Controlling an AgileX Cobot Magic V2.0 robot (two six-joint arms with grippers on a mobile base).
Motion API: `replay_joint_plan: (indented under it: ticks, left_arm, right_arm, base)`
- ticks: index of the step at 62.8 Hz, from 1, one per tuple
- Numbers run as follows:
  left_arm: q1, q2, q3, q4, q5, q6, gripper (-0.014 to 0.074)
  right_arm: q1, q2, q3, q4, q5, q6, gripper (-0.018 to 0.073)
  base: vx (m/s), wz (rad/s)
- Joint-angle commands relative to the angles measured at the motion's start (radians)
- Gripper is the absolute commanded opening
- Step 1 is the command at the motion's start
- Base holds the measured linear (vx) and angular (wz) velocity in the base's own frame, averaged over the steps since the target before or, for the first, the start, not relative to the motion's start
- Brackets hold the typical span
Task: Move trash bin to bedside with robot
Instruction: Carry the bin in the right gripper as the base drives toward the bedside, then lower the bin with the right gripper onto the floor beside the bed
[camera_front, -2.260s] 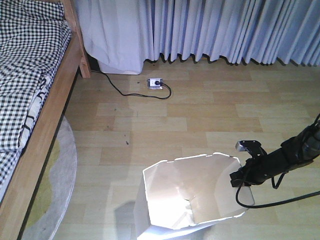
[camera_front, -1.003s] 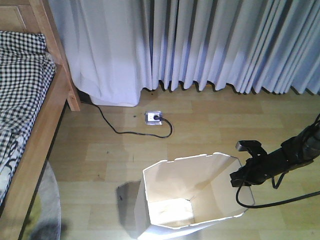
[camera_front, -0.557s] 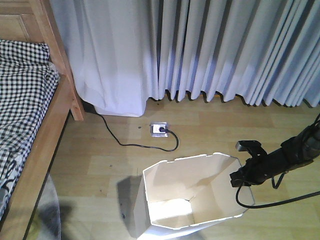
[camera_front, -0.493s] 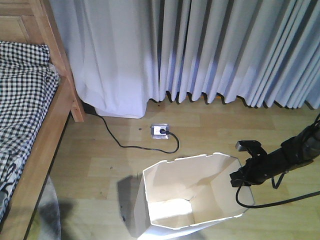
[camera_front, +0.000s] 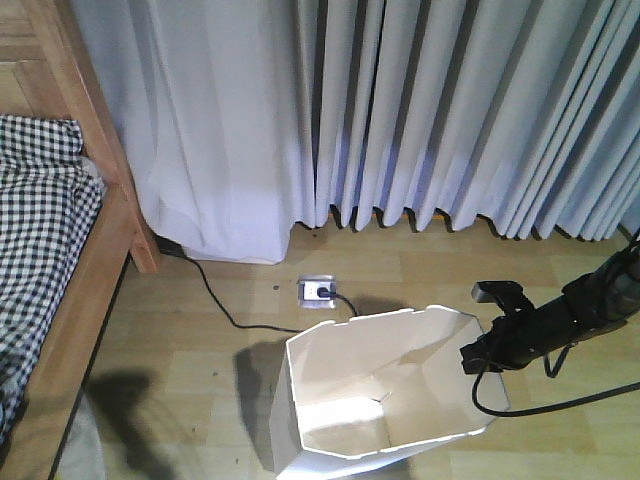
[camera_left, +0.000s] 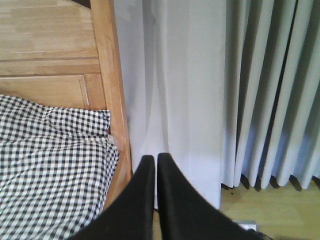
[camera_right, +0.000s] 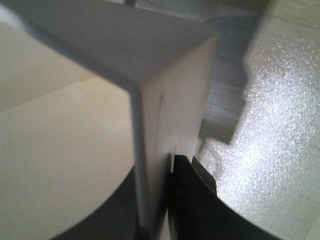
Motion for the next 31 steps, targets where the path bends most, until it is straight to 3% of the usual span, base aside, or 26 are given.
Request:
replay_joint_plan:
  ticks: [1, 31]
  left_arm:
    - [0.001, -0.014, 0.019, -0.004, -0.071, 0.000, -0.0006]
    - [0.001, -0.014, 0.019, -0.004, -0.071, 0.000, -0.0006]
  right_arm:
    - [-0.003, -0.075, -0.007, 0.037, 0.217, 0.002, -0.0006]
    - [-0.003, -0.075, -0.007, 0.041, 0.217, 0.002, -0.0006]
  base:
    - [0.20, -0.01]
    - [0.15, 0.02]
